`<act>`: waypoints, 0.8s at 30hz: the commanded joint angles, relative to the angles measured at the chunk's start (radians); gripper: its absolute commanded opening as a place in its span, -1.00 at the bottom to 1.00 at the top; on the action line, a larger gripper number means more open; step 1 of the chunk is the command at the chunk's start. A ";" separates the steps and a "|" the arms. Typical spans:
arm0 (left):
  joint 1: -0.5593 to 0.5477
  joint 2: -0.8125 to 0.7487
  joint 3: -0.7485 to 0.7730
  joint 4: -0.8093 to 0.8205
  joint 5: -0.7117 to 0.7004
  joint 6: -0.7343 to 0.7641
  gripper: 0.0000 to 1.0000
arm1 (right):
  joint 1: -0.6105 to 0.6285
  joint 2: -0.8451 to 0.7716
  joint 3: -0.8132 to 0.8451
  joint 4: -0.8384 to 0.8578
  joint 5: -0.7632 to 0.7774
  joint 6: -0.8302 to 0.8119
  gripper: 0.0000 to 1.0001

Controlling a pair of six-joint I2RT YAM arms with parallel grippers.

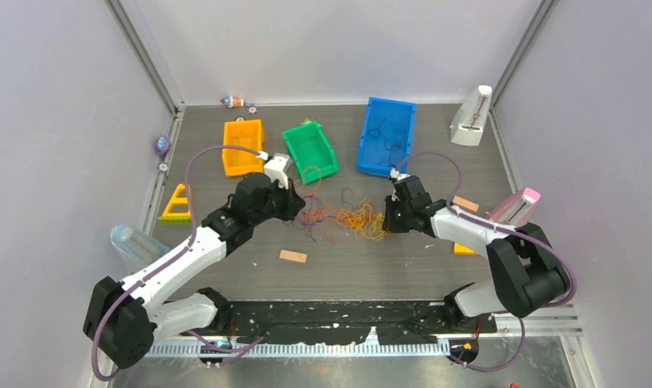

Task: Untangle the cables

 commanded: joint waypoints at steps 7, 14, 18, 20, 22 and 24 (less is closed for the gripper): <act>0.365 -0.175 -0.159 0.004 -0.009 -0.197 -1.00 | -0.048 -0.309 0.011 -0.062 0.389 0.162 -0.90; 0.416 -0.365 -0.219 -0.109 -0.267 -0.233 -1.00 | -0.116 -0.579 0.000 -0.218 0.661 0.250 -0.90; 0.415 -0.358 -0.215 -0.029 -0.033 -0.143 -1.00 | -0.118 -0.626 0.006 -0.125 0.383 0.089 -0.90; 0.410 -0.308 -0.181 0.015 0.140 -0.105 -0.70 | -0.118 -0.616 0.022 -0.075 0.177 0.031 -0.89; 0.363 -0.249 -0.122 -0.021 0.176 -0.077 -0.17 | -0.116 -0.594 0.049 -0.044 -0.006 0.010 -0.89; 0.277 -0.206 -0.052 -0.097 0.118 -0.025 0.34 | -0.107 -0.568 0.079 -0.008 -0.174 -0.008 -0.89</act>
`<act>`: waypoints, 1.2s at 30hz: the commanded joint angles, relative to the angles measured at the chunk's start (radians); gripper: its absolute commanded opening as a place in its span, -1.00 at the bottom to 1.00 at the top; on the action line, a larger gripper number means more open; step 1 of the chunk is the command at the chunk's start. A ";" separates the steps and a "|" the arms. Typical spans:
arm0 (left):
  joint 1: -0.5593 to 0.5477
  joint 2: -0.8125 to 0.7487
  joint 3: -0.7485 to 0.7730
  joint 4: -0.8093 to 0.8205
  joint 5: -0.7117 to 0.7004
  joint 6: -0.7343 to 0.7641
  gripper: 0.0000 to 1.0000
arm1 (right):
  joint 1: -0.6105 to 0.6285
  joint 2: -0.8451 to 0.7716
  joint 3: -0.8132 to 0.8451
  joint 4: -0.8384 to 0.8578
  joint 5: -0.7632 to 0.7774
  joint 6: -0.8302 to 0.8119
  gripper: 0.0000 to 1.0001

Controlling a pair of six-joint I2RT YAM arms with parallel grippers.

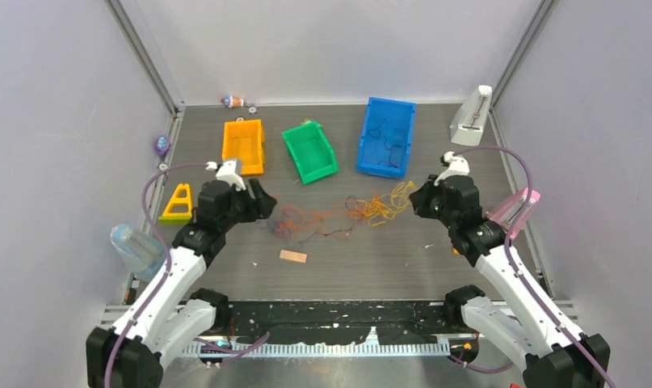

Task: Untangle the cables

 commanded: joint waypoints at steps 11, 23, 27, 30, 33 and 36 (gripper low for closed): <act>-0.336 0.210 0.305 0.079 0.295 0.229 0.60 | 0.175 0.147 0.231 0.067 -0.479 -0.212 -0.89; -0.442 0.370 0.399 0.272 0.425 0.203 0.40 | 0.274 0.224 0.253 0.087 -0.439 -0.209 -0.89; -0.451 0.411 0.422 0.285 0.429 0.206 0.34 | 0.287 0.238 0.253 0.094 -0.441 -0.205 -0.89; -0.456 0.446 0.446 0.289 0.434 0.208 0.19 | 0.295 0.245 0.251 0.101 -0.440 -0.201 -0.89; -0.463 0.480 0.472 0.288 0.437 0.211 0.12 | 0.303 0.251 0.256 0.105 -0.442 -0.200 -0.89; -0.469 0.516 0.500 0.278 0.439 0.215 0.02 | 0.310 0.255 0.258 0.109 -0.440 -0.197 -0.89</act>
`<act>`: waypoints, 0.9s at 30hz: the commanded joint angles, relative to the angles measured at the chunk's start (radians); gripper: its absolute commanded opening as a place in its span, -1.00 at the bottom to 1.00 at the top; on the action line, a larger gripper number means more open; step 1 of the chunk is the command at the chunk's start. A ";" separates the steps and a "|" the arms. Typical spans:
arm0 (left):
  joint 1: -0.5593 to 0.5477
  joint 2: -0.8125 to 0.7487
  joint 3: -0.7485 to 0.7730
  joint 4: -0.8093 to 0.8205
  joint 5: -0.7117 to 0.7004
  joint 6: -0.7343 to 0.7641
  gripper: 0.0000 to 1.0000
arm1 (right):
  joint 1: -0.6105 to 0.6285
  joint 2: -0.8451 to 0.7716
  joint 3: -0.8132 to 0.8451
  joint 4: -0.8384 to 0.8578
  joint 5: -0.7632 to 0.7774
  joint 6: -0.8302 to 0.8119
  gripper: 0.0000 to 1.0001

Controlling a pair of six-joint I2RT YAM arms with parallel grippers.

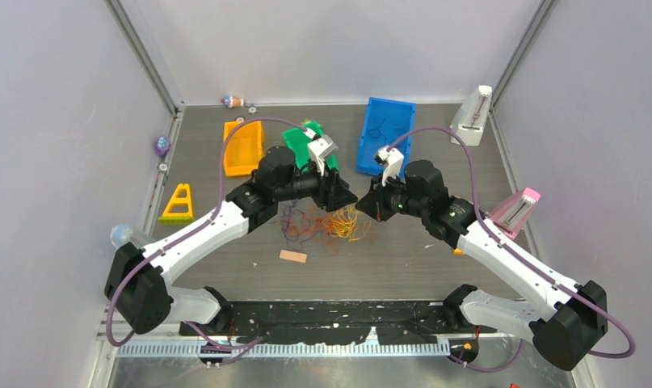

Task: Untangle the cables

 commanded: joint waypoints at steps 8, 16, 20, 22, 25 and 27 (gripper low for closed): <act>-0.018 0.073 0.082 0.047 0.079 -0.006 -0.77 | 0.015 0.016 0.040 0.068 0.008 0.000 -0.89; -0.018 0.082 0.069 0.000 0.103 0.020 -0.55 | 0.015 0.018 0.018 0.096 0.018 0.008 -0.89; -0.018 0.078 0.064 0.000 0.097 0.020 -1.00 | 0.015 0.018 0.017 0.100 0.017 0.013 -0.89; -0.018 0.077 0.066 -0.008 0.086 0.021 -1.00 | 0.014 0.014 0.014 0.102 0.019 0.011 -0.73; -0.017 0.054 0.069 -0.011 0.043 0.012 -1.00 | 0.015 0.001 -0.029 0.121 0.051 0.012 0.40; -0.013 0.038 0.078 -0.011 0.039 -0.001 -1.00 | 0.015 -0.018 -0.094 0.201 0.069 0.017 0.70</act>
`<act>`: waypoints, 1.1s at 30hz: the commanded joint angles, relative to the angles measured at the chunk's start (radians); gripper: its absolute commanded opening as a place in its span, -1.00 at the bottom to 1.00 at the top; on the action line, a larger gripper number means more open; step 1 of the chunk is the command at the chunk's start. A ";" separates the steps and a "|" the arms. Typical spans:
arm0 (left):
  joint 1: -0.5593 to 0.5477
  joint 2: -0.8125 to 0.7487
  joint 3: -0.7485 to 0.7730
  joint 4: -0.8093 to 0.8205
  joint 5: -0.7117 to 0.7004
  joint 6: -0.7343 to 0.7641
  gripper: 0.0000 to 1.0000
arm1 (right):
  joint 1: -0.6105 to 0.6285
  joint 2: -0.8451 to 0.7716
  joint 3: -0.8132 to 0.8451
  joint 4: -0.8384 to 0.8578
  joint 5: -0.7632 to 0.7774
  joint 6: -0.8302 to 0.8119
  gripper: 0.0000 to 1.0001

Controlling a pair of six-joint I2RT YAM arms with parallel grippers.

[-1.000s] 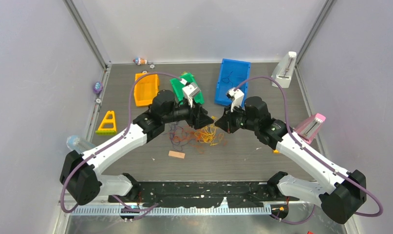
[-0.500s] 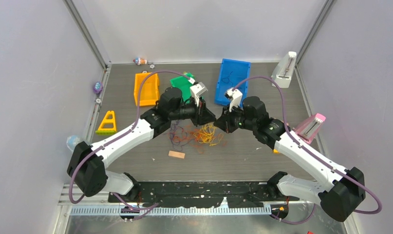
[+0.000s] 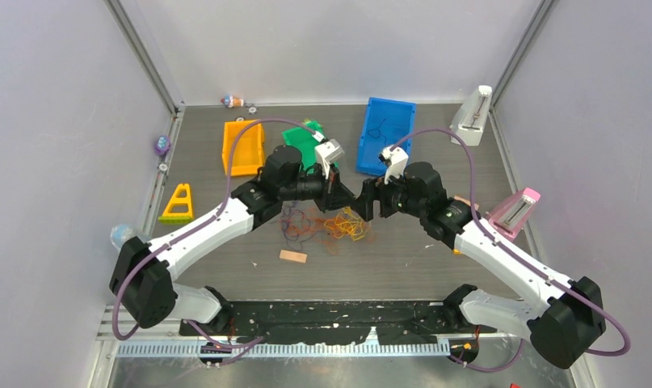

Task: Untangle the cables

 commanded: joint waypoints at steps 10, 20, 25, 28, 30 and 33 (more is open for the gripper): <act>0.018 -0.057 0.092 0.026 -0.026 -0.087 -1.00 | 0.029 -0.078 -0.345 0.556 -0.145 0.054 0.98; 0.035 -0.072 0.129 0.021 -0.042 -0.133 -1.00 | 0.029 0.027 -0.382 0.692 -0.123 0.058 0.45; 0.093 -0.112 0.172 -0.016 -0.064 -0.162 -1.00 | 0.029 0.102 -0.382 0.700 -0.045 0.082 -0.26; 0.177 -0.152 0.186 -0.039 -0.074 -0.200 -1.00 | 0.029 0.113 -0.415 0.730 0.000 0.102 -0.32; 0.251 -0.170 0.204 -0.047 -0.052 -0.216 -1.00 | 0.028 0.117 -0.437 0.728 0.029 0.112 -0.37; 0.358 -0.192 0.238 -0.101 -0.060 -0.224 -1.00 | 0.028 0.119 -0.449 0.668 0.104 0.118 -0.65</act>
